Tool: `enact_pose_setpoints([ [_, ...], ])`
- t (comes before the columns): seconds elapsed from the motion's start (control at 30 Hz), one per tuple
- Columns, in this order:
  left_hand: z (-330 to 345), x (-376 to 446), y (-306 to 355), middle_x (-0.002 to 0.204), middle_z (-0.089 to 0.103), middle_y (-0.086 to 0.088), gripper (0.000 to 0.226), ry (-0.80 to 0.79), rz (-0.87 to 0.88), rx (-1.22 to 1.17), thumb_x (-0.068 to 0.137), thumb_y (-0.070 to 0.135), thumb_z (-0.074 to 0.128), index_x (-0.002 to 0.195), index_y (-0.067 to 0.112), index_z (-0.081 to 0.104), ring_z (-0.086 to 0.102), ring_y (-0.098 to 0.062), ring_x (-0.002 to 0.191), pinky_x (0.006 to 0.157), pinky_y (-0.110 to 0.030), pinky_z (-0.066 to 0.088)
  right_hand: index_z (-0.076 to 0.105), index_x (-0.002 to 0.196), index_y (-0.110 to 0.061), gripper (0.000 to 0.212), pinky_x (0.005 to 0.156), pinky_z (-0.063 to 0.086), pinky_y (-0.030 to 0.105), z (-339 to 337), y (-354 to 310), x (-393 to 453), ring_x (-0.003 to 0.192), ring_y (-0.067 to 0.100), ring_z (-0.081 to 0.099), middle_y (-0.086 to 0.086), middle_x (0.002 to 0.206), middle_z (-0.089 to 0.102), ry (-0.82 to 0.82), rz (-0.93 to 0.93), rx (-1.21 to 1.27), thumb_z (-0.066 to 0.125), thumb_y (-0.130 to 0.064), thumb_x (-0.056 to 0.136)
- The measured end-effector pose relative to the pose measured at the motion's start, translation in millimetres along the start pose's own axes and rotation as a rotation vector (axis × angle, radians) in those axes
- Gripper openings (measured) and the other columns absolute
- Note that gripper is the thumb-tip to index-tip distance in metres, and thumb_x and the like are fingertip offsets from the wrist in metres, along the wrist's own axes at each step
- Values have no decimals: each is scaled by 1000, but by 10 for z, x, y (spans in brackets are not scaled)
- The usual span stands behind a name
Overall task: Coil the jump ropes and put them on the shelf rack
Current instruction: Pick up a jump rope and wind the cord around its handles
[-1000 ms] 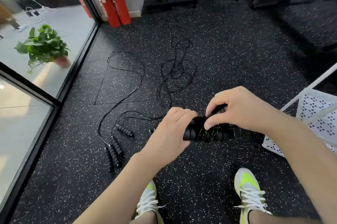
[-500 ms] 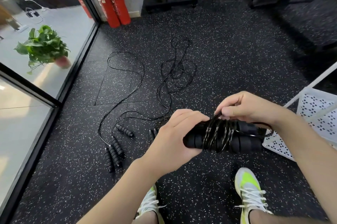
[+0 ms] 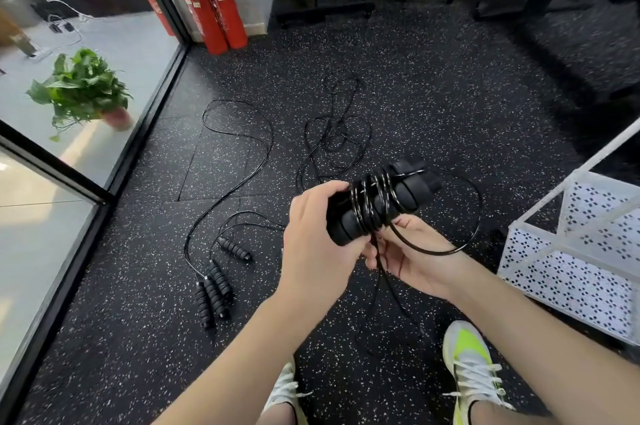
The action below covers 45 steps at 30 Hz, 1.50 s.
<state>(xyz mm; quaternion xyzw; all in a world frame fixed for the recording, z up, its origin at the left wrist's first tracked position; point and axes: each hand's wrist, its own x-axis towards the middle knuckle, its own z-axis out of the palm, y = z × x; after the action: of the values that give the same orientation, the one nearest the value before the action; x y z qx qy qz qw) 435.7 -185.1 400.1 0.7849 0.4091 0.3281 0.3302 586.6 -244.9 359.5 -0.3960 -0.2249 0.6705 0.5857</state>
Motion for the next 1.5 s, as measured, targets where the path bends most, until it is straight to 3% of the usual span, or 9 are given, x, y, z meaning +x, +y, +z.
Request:
enact_pose_setpoints([
  [0.23,29,122,-103,112,47,27,60,-49,-53,75,78,6,77,118,42,51,42,3,112,89,4,24,61,95,-11,15,61,41,36,188,235,17,59,20,54,9,69,57,184,-152,-167,49,-12,105],
  [0.37,102,134,-192,111,44,25,57,-73,-58,140,80,-2,69,125,30,55,38,-3,113,89,1,25,52,97,-16,15,62,52,36,289,255,4,56,17,60,5,66,64,283,13,-742,42,-15,108],
  [0.5,182,132,-322,117,48,14,54,-68,-30,248,82,-7,64,129,16,53,35,-10,112,82,-15,26,49,97,-26,9,53,48,24,453,141,-151,57,8,62,-1,76,67,134,160,-1128,46,-18,100],
  [0.63,187,109,-412,124,54,0,58,-136,17,305,81,-11,63,132,12,48,24,-3,106,86,-21,29,50,97,-19,11,50,34,27,554,-51,-276,61,12,51,-1,79,57,108,88,-1531,44,-27,100],
  [0.77,174,66,-391,122,51,-3,64,-219,44,335,80,-14,58,136,11,41,27,-10,106,86,-26,32,53,91,-21,23,60,42,34,607,-303,-367,61,16,50,-6,73,51,93,30,-1784,41,-37,101],
  [1.07,184,43,-446,120,51,4,63,-381,34,394,82,-3,70,129,20,36,28,-12,107,76,-24,29,68,106,-37,20,61,46,24,525,-728,-437,64,1,57,-16,79,64,-29,-56,-1827,50,-42,98],
  [1.2,162,12,-392,121,51,7,61,-483,143,287,87,1,65,135,24,36,35,-11,119,89,-24,37,75,92,-41,14,78,53,29,278,-829,-322,83,-3,65,-24,86,71,13,-171,-1552,68,-51,85],
  [1.37,15,-32,-214,117,46,35,73,-518,165,80,81,-2,71,133,37,36,45,-7,118,92,-2,30,80,77,-34,7,73,52,27,12,-878,-252,76,5,68,-13,79,75,100,-150,-1249,86,-32,76],
  [1.5,-59,-60,-147,121,58,28,84,-472,129,-23,79,0,75,124,55,29,54,-10,123,100,-17,38,82,87,-23,6,75,54,25,-233,-739,-202,78,12,71,2,85,78,45,-74,-955,79,-23,82],
])
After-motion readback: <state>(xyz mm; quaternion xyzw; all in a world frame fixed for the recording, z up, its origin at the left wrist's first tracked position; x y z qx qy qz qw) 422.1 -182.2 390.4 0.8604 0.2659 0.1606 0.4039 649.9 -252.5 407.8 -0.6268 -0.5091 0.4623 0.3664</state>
